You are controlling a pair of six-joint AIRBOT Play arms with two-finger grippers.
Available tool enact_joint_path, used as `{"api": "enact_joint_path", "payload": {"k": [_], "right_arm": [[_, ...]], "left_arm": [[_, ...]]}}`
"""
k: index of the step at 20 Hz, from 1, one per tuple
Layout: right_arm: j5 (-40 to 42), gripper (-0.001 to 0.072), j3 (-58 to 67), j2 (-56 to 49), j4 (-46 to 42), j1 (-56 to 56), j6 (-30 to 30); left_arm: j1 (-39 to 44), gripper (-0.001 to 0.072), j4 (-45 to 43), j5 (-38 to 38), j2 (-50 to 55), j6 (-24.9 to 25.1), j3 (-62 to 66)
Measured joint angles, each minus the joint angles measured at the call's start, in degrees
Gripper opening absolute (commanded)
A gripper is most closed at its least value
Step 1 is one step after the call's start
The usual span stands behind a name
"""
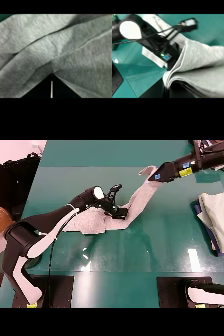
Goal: Fold the shirts.
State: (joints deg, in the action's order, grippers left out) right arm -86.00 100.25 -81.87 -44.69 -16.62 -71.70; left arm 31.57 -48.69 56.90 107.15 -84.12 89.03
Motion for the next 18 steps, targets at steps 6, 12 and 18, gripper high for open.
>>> {"api": "enact_joint_path", "payload": {"k": [6, 12, 18], "right_arm": [[5.77, 0.0011, 0.70, -1.27, 0.33, -8.79, 0.09], [19.71, 0.0014, 2.21, -11.87, 7.93, -23.52, 5.79], [27.98, 0.0486, 14.91, -28.57, 10.29, -34.25, 8.72]], "left_arm": [[-9.81, 0.0025, -5.33, 4.59, -8.98, 0.04, 0.17], [-26.51, 0.0026, -15.17, 11.32, -24.00, 1.07, 0.17], [-37.03, 0.0026, -18.36, 14.78, -31.74, 1.88, 0.17]]}}
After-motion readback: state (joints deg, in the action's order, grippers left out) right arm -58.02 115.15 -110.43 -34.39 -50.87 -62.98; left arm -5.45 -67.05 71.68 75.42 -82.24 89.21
